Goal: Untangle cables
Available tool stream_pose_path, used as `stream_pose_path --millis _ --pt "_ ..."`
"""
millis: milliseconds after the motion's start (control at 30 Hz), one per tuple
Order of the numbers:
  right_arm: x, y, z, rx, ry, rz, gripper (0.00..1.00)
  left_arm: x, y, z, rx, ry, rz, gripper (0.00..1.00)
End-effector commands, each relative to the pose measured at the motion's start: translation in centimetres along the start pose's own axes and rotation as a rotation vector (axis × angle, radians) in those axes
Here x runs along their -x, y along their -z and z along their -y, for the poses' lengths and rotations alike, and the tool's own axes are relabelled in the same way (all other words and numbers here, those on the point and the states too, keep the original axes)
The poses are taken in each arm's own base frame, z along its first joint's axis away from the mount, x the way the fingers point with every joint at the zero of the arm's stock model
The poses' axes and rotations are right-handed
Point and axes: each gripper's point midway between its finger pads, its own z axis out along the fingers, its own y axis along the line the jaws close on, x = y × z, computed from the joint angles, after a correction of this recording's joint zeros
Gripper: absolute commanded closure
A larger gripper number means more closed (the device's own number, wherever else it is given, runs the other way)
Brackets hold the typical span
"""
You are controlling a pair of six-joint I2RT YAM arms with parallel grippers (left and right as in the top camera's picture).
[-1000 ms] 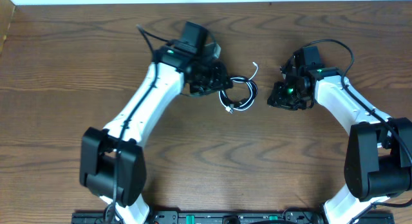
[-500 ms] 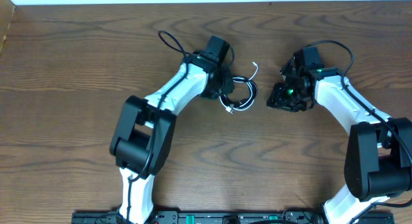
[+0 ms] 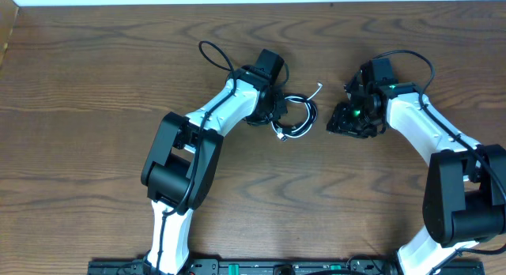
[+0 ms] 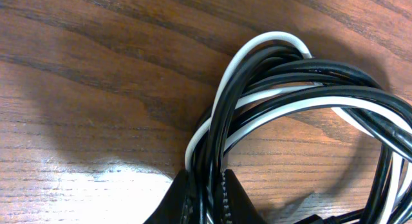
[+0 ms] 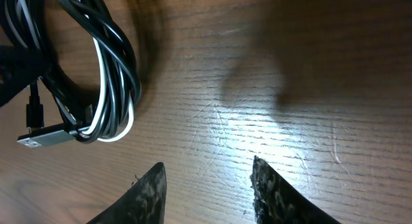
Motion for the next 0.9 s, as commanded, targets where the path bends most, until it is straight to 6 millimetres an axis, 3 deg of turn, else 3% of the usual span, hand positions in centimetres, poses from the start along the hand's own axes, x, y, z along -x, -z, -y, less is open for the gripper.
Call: stream_pose_path --millis 0,233,500,733,800,867 --pt "0.3 0.3 -0.7 0.007 0.028 0.012 0.6 -0.9 -2.0 -2.1 0.084 0.013 -0.024 0.93" --pt "-0.4 -0.1 -3.3 0.089 0.073 -0.011 0.54 -0.9 0.5 -0.2 0.009 -0.007 -0.023 0.93" --pt "0.4 -0.3 -4.6 0.121 0.026 0.022 0.51 -2.8 7.3 4.4 -0.221 -0.121 -0.073 0.93" --pt "0.8 -0.2 -4.8 0.128 -0.005 0.038 0.52 -4.6 11.0 6.7 -0.366 -0.228 -0.111 0.93" --pt "0.7 -0.5 -4.3 0.107 -0.04 0.033 0.6 -4.8 12.0 7.2 -0.396 -0.237 -0.108 0.93" --pt "0.6 -0.7 -3.5 0.064 -0.07 0.036 0.78 -4.7 12.8 7.3 -0.416 -0.241 -0.101 0.93"
